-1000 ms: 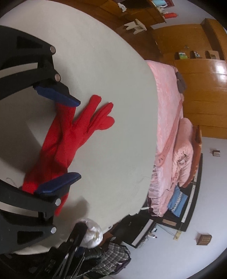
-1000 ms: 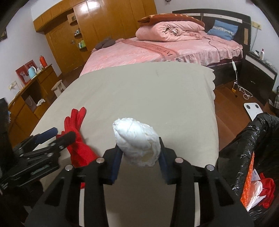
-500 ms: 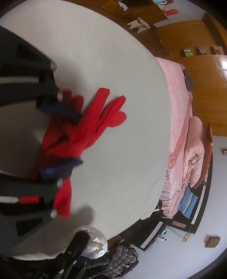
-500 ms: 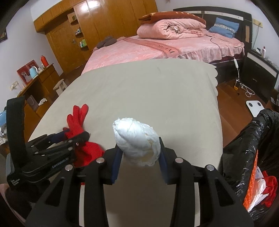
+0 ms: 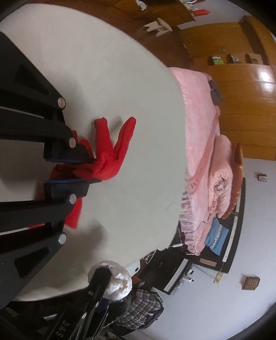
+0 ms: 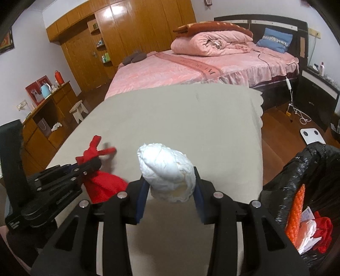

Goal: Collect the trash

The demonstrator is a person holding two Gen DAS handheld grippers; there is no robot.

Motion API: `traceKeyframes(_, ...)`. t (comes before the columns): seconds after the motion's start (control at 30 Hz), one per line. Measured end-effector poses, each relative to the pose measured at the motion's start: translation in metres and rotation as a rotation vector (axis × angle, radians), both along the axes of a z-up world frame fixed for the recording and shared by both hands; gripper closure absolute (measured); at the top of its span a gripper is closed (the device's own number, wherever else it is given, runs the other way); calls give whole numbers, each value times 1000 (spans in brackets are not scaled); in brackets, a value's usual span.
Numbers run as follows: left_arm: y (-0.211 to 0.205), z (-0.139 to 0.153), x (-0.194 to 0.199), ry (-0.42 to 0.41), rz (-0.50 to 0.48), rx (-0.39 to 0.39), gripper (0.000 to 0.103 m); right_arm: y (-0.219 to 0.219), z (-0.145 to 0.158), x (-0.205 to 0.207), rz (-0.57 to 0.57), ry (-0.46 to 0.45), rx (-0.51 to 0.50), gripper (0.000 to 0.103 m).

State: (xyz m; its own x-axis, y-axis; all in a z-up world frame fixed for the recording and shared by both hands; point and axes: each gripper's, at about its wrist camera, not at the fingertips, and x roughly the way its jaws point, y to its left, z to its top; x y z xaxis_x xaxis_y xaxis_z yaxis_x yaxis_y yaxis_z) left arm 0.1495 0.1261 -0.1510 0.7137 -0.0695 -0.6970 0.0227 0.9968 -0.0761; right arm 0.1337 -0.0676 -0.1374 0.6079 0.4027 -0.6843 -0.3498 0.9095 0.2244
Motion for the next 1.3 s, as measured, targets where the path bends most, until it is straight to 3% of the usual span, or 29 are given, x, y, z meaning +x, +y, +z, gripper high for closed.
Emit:
traceKeyframes(0.63, -31, 74, -48, -125, -42, -15, 92, -30, 67, -40, 12, -126, 18, 66)
traceKeyframes(1.3, -87, 117, -95, -219, -140, -28, 92, -87, 111, -99, -58, -219, 22, 66)
